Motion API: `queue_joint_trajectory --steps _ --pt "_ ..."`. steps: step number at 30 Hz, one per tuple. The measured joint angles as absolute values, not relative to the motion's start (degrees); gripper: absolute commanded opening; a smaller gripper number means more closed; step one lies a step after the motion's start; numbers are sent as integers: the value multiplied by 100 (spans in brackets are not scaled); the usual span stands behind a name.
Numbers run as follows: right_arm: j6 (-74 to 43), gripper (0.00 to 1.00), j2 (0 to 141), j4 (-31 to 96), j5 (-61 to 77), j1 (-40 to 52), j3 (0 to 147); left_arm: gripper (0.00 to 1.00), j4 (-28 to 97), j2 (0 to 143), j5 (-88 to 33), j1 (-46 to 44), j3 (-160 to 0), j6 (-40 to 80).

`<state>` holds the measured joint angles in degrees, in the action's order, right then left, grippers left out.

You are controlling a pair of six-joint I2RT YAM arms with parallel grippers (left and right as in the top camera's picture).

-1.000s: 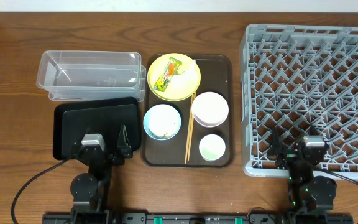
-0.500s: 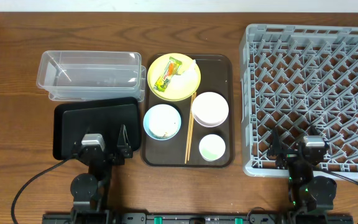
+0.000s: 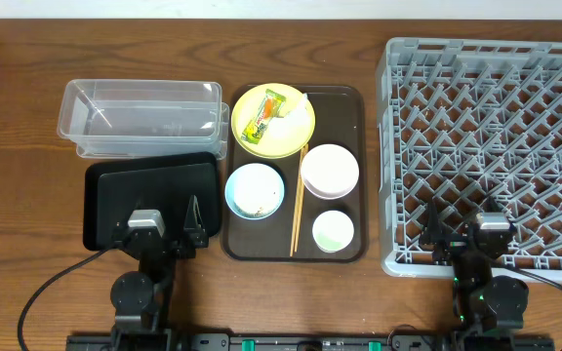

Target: Sort waste into correct bins and load items into the dishwasher rack

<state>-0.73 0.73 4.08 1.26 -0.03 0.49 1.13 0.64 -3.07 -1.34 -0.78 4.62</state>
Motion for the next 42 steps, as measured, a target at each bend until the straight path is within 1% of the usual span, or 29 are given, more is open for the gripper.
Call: queue_joint_trajectory --steps 10,14,19,22,27,28,30,32,35,39,42 --pt "-298 99 73 403 126 -3 49 100 174 130 -307 -134 -115 467" --pt "-506 99 75 475 126 -3 62 100 670 462 -311 -137 -366 539" --pt "-652 99 314 845 119 -3 311 100 1594 1463 -355 -134 -1284 666" --pt "-685 99 709 1046 119 -5 683 100 2106 2167 -373 -134 -2073 711" --pt "-716 99 1708 1579 121 -3 1741 100 3076 3527 -390 -134 -3413 749" --pt "-720 99 2038 1876 121 -5 2091 100 3474 3972 -392 -134 -3800 749" --pt "-722 99 2432 2209 121 -3 2464 100 3913 4405 -395 -134 -4165 749" --pt "-725 99 2965 2670 123 -3 2954 100 4606 5026 -399 -134 -4696 751" --pt "-729 99 3645 3297 126 -3 3583 100 5227 5664 -401 -134 -5295 751" --pt "-727 99 4338 3673 128 -3 4156 100 5365 6163 -543 -134 -5767 751" --pt "-727 99 4622 3662 143 -3 4307 100 4877 6289 -770 -134 -5795 746"
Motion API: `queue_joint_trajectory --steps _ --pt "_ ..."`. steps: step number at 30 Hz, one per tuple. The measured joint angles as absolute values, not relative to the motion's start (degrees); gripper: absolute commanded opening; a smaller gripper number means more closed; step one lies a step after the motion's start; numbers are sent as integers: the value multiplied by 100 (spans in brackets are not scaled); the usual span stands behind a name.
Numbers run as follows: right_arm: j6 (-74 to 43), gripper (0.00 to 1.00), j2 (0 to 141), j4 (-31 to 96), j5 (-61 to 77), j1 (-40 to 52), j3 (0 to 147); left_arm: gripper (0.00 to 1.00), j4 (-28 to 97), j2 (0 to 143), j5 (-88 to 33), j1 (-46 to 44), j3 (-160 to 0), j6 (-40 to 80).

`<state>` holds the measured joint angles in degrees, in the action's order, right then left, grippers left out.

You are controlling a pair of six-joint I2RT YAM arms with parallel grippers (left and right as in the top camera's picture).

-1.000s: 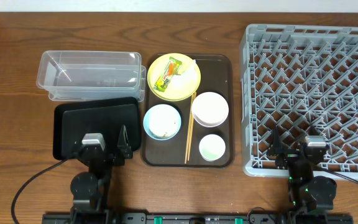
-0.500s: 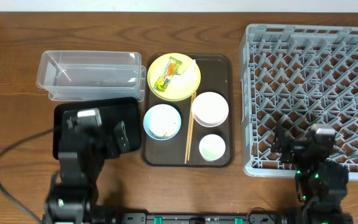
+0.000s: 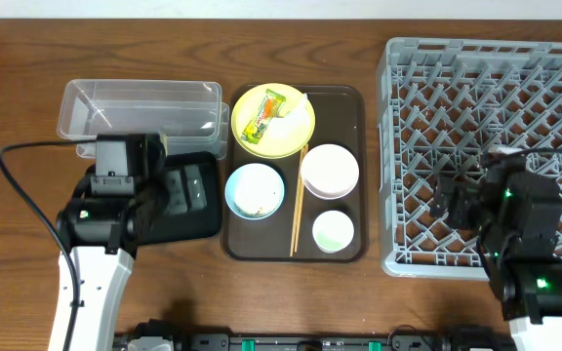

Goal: Sort waste into correct bins and load items into the dishwasher rack
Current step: 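Move the left gripper over the yellow plate toward the snack wrapper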

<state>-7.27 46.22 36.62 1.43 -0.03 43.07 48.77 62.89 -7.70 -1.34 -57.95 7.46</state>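
A brown tray [image 3: 351,105] holds a yellow plate [image 3: 261,141] with a green-orange wrapper [image 3: 264,116] and a white scrap [image 3: 296,105] on it. Also on the tray are a blue bowl [image 3: 255,190] with crumbs, a white bowl [image 3: 330,170], a small green cup [image 3: 333,231] and wooden chopsticks [image 3: 298,200]. The grey dishwasher rack [image 3: 496,78] stands at the right. My left gripper [image 3: 181,187] hangs over the black bin [image 3: 201,222], its fingers lost against the dark. Over the rack's near left part, my right gripper [image 3: 445,200] points left with its fingers apart, holding nothing.
A clear plastic bin [image 3: 140,110] stands behind the black one at the left. A black cable [image 3: 18,185] loops beside the left arm. The rack's tall rim lies between my right gripper and the tray.
Both arms have risen from their low rest at the table's front edge. The left one now reaches over the black bin, the right one over the rack. Nothing on the tray has moved.
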Motion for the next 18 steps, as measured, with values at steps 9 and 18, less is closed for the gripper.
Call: queue_joint_trajectory --steps 9,18 --pt "-727 99 4716 3660 161 -3 4313 100 3308 7067 -1343 -375 -6287 456" --pt "-727 99 4713 3660 169 -3 4313 100 1640 8606 -1295 -1356 -7017 -515"
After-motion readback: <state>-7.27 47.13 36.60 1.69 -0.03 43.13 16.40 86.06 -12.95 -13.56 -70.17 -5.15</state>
